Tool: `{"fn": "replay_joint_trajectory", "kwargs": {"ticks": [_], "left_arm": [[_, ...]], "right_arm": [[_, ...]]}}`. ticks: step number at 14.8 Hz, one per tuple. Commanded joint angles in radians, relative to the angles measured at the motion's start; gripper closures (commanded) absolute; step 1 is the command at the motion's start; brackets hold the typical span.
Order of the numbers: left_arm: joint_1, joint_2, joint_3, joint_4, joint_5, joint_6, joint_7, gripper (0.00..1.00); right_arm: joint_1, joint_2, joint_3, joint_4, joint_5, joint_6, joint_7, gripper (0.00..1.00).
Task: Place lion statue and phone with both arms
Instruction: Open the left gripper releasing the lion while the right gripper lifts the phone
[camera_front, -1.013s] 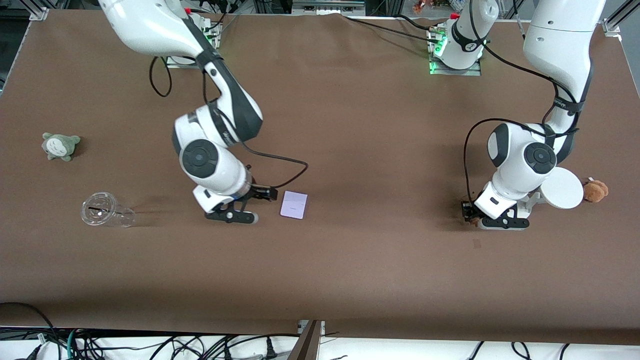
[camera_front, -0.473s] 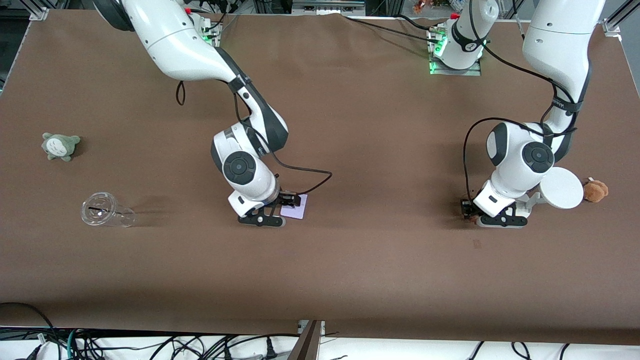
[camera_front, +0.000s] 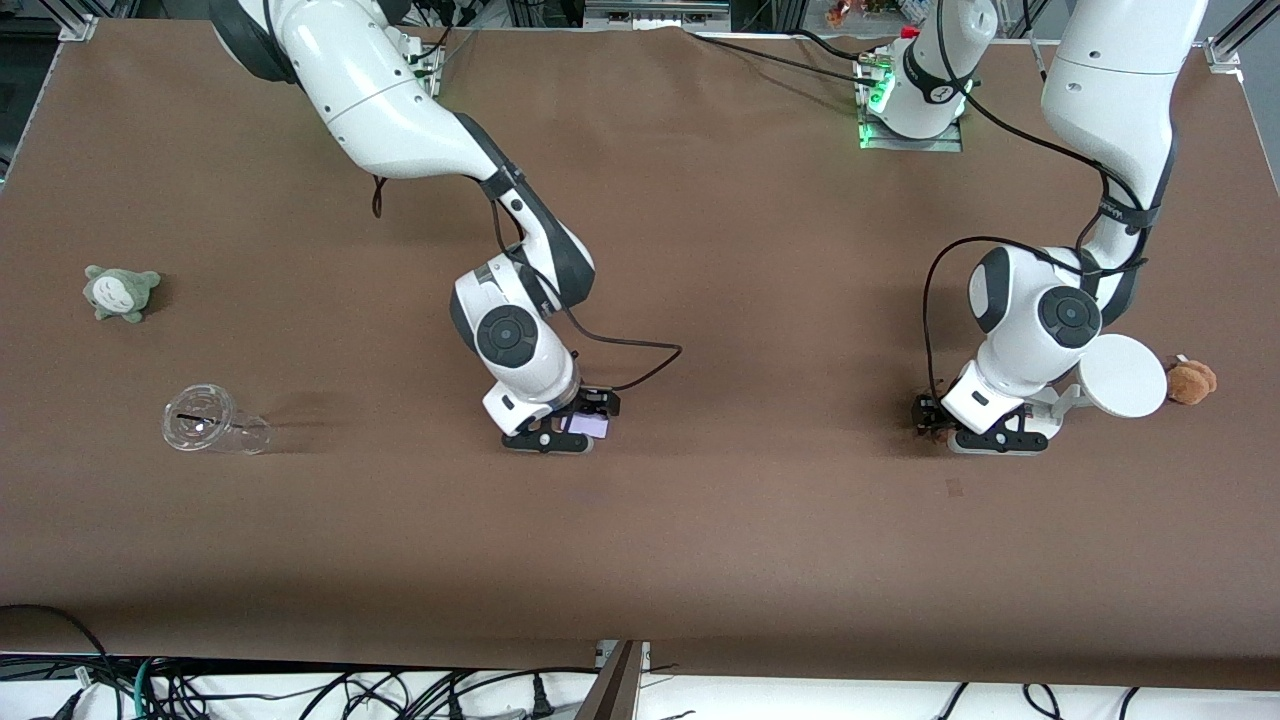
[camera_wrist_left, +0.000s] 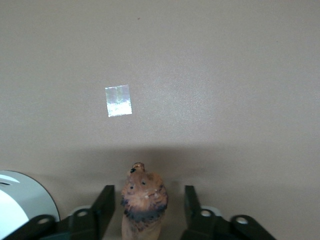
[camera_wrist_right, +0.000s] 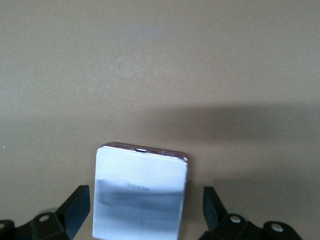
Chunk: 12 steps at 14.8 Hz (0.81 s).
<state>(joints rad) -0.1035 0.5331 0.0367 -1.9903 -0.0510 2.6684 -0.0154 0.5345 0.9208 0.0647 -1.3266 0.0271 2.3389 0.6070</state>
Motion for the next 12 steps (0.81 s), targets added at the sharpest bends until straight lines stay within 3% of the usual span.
{"fn": "replay_joint_trajectory", "kwargs": {"ticks": [1, 6, 7, 8, 9, 10, 12], "left_arm": [[0.015, -0.013, -0.012, 0.001, 0.002, 0.002, 0.017, 0.0], [0.028, -0.105, -0.029, -0.005, 0.0, -0.125, 0.018, 0.0], [0.028, -0.119, -0.029, -0.007, 0.0, -0.14, 0.019, 0.0], [0.028, -0.143, -0.031, -0.007, 0.0, -0.16, 0.017, 0.0], [0.027, -0.175, -0.032, -0.005, 0.0, -0.21, 0.018, 0.0], [0.027, -0.221, -0.032, -0.004, 0.0, -0.279, 0.02, 0.0], [0.028, -0.303, -0.031, 0.002, 0.003, -0.399, 0.019, 0.0]], "right_arm": [[0.035, 0.05, -0.012, 0.056, -0.038, 0.02, 0.0, 0.0], [0.036, 0.07, -0.014, 0.061, -0.056, 0.031, 0.0, 0.0], [0.035, 0.072, -0.014, 0.061, -0.056, 0.033, -0.003, 0.11], [0.032, 0.072, -0.016, 0.061, -0.056, 0.031, -0.016, 0.55], [0.029, 0.072, -0.016, 0.06, -0.056, 0.031, -0.029, 0.74], [0.024, 0.069, -0.016, 0.06, -0.056, 0.027, -0.042, 0.89], [0.006, 0.05, -0.016, 0.06, -0.055, -0.001, -0.075, 1.0]]}}
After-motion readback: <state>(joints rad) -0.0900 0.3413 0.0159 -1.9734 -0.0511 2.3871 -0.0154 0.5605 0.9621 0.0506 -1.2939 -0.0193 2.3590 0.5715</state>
